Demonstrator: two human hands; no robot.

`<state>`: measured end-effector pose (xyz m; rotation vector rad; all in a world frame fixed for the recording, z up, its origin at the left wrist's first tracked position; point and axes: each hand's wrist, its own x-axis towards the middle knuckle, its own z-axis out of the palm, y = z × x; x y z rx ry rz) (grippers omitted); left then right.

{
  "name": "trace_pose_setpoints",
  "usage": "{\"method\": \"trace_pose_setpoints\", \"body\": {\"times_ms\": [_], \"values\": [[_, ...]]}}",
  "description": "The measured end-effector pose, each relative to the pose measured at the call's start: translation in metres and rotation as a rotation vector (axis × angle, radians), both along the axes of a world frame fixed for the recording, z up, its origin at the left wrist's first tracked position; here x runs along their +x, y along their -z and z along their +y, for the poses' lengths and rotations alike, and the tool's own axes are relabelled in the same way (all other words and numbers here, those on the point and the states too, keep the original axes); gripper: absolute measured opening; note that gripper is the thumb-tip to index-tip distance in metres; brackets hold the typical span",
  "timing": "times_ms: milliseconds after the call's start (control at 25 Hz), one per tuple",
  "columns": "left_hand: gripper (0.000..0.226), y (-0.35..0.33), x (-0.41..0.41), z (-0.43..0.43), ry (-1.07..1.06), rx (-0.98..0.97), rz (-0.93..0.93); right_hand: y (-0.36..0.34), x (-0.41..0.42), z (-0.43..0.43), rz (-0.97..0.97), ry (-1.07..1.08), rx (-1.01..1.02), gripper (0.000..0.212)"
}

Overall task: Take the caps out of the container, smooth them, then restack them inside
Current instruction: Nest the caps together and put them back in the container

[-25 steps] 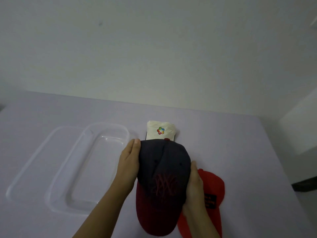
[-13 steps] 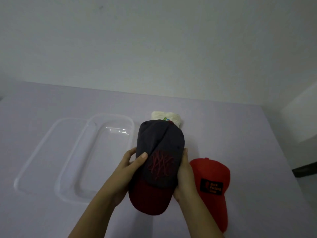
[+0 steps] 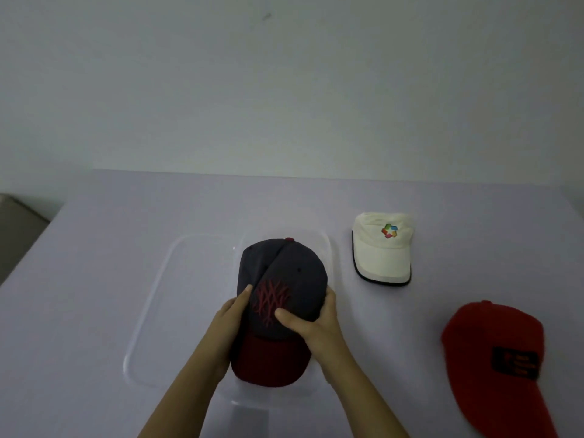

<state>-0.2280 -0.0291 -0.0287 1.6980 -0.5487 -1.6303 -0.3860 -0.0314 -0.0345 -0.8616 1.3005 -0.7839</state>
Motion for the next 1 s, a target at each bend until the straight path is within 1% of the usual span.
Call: {"method": "trace_pose_setpoints", "body": {"times_ms": [80,160,200,240,280,320,400,480,560,640,720,760,840,880,920,960,1000], "values": [[0.046,0.018,0.010,-0.002,0.037,-0.008,0.039,0.006,0.013,-0.001,0.079,-0.046,0.055,0.115],[0.044,0.031,0.006,-0.002,0.041,0.031,0.053,0.009,0.022,-0.003,0.153,-0.058,0.108,0.115],[0.047,0.034,0.001,0.001,0.040,0.039,0.082,0.011,0.025,-0.006,0.190,-0.059,0.133,0.113],[0.057,0.035,-0.003,0.004,0.033,0.055,0.085,0.011,0.027,-0.009,0.217,-0.061,0.157,0.110],[0.072,0.041,-0.005,0.006,0.017,0.056,0.069,0.011,0.028,-0.011,0.236,-0.058,0.179,0.106],[0.077,0.043,-0.007,0.007,0.004,0.043,0.030,0.013,0.030,-0.012,0.258,-0.046,0.196,0.103],[0.066,0.043,-0.013,0.007,0.009,-0.032,-0.117,0.015,0.032,-0.014,0.288,-0.008,0.229,0.100],[0.065,0.040,-0.017,0.009,0.076,-0.121,-0.275,0.015,0.034,-0.012,0.283,0.012,0.257,0.097],[0.066,0.045,-0.019,0.014,0.124,-0.204,-0.362,0.017,0.034,-0.007,0.298,-0.003,0.279,0.093],[0.066,0.050,-0.021,0.018,0.162,-0.226,-0.437,0.020,0.033,0.000,0.396,-0.088,0.232,0.088],[0.067,0.051,-0.027,0.022,0.185,-0.235,-0.513,0.020,0.032,0.012,0.531,-0.183,0.062,0.081],[0.067,0.051,-0.029,0.025,0.185,-0.262,-0.555,0.019,0.029,0.017,0.615,-0.184,-0.062,0.074],[0.069,0.048,-0.029,0.026,0.198,-0.353,-0.627,0.018,0.019,0.026,0.787,-0.099,-0.310,0.062],[0.071,0.045,-0.027,0.023,0.226,-0.410,-0.655,0.021,0.012,0.030,0.848,-0.043,-0.368,0.059],[0.074,0.046,-0.025,0.020,0.275,-0.480,-0.693,0.024,0.005,0.034,0.883,0.001,-0.367,0.058],[0.076,0.047,-0.023,0.016,0.353,-0.531,-0.740,0.028,-0.001,0.037,0.876,0.020,-0.314,0.059],[0.079,0.051,-0.020,0.013,0.445,-0.555,-0.795,0.032,-0.004,0.040,0.817,0.019,-0.240,0.060]]}}
